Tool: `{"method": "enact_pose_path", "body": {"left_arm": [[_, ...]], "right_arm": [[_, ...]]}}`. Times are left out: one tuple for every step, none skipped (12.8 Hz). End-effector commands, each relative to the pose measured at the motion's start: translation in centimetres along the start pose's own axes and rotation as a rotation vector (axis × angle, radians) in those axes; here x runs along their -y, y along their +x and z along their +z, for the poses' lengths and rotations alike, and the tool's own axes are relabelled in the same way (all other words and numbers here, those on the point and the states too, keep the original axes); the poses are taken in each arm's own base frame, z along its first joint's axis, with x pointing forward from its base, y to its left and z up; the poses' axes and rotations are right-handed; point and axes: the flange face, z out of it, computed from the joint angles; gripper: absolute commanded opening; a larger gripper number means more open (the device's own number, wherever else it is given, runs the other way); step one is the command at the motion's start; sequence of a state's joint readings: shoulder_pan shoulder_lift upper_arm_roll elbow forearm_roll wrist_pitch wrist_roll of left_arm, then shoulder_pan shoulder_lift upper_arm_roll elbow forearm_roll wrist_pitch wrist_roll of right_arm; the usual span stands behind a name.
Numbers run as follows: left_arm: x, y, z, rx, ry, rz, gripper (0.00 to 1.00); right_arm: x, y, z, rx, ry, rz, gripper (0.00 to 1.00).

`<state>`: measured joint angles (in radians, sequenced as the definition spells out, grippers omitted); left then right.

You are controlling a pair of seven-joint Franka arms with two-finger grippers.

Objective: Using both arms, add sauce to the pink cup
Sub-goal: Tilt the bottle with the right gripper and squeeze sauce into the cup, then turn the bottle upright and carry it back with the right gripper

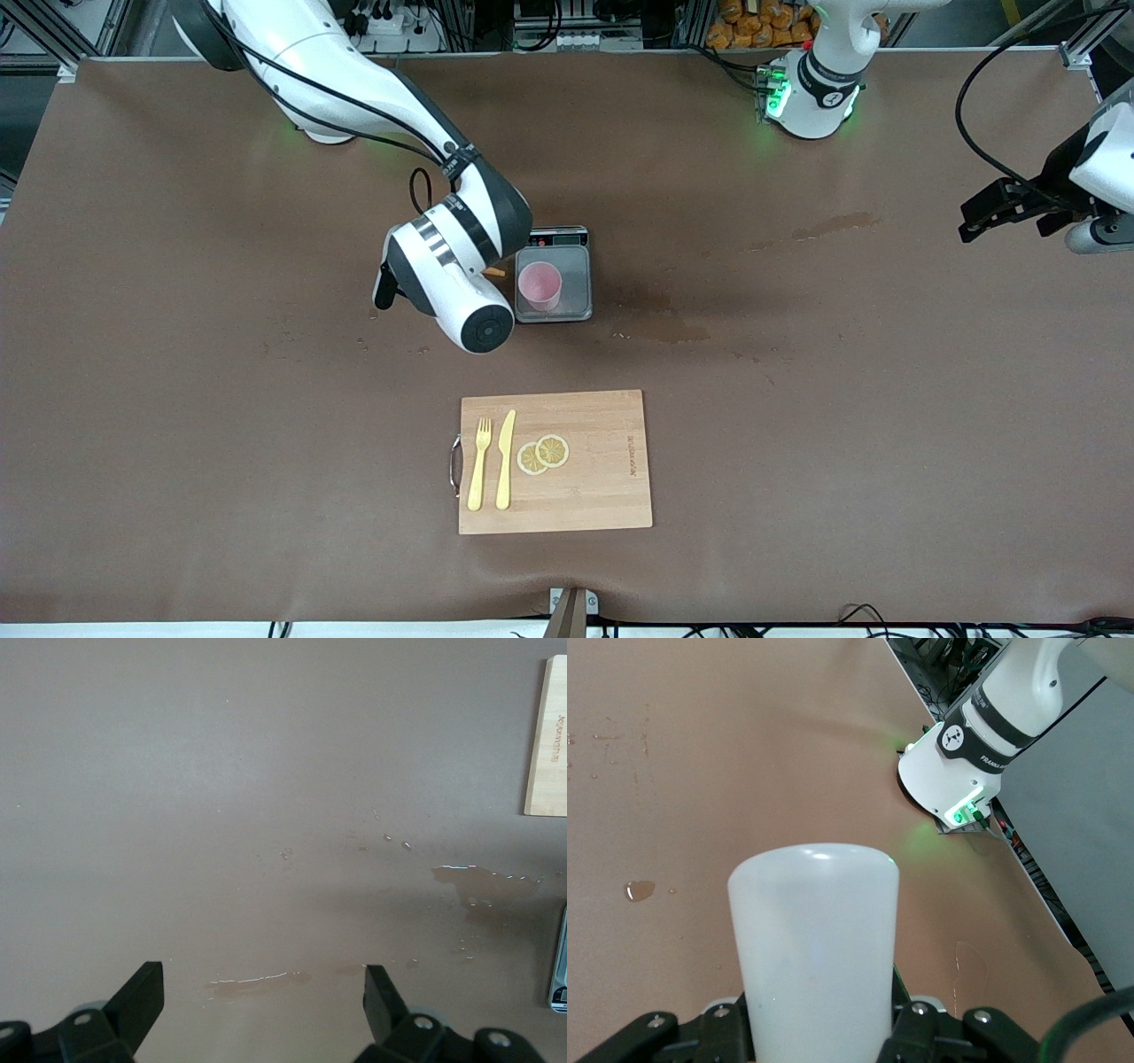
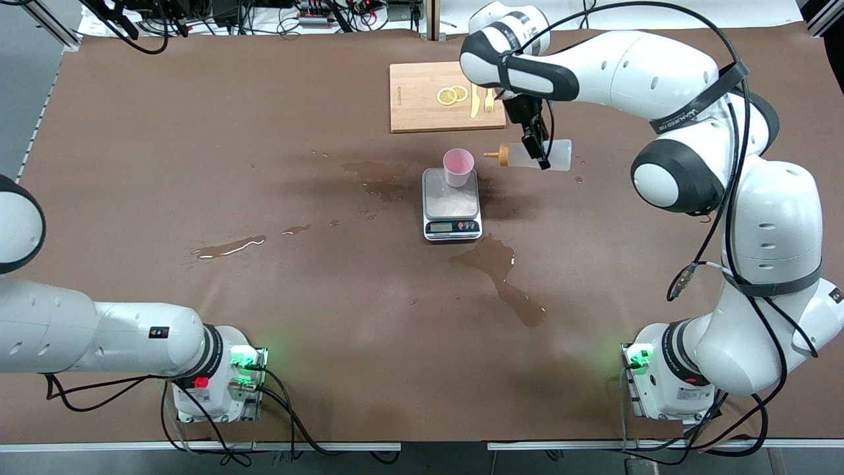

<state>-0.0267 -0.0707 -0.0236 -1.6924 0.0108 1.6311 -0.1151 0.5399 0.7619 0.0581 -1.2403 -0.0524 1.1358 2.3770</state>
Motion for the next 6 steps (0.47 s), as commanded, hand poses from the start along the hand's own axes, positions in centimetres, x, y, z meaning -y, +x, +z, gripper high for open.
{"method": "enact_pose_path", "body": {"left_arm": [[0.3, -0.7, -0.3, 0.003, 0.005, 0.011, 1.00], [0.2, -0.8, -0.4, 0.003, 0.005, 0.013, 1.00], [-0.3, -0.8, -0.6, 0.000, 0.006, 0.017, 1.00], [-0.5, -0.6, -0.8, -0.006, 0.005, 0.022, 1.00], [-0.7, -0.5, -1.0, -0.011, 0.004, 0.025, 1.00], [-0.9, -0.4, -1.1, -0.014, 0.002, 0.016, 1.00]], "right_arm": [[1.5, 2.1, -2.2, 0.140, 0.016, -0.075, 0.52], [2.5, 2.8, -2.5, 0.199, 0.011, -0.119, 0.52], [3.0, 3.1, -2.7, 0.226, 0.024, -0.146, 0.52], [3.4, 3.3, -2.8, 0.240, 0.036, -0.173, 0.52], [3.8, 3.8, -2.9, 0.251, 0.043, -0.201, 0.52], [4.4, 4.5, -2.8, 0.265, 0.043, -0.242, 0.52]]}}
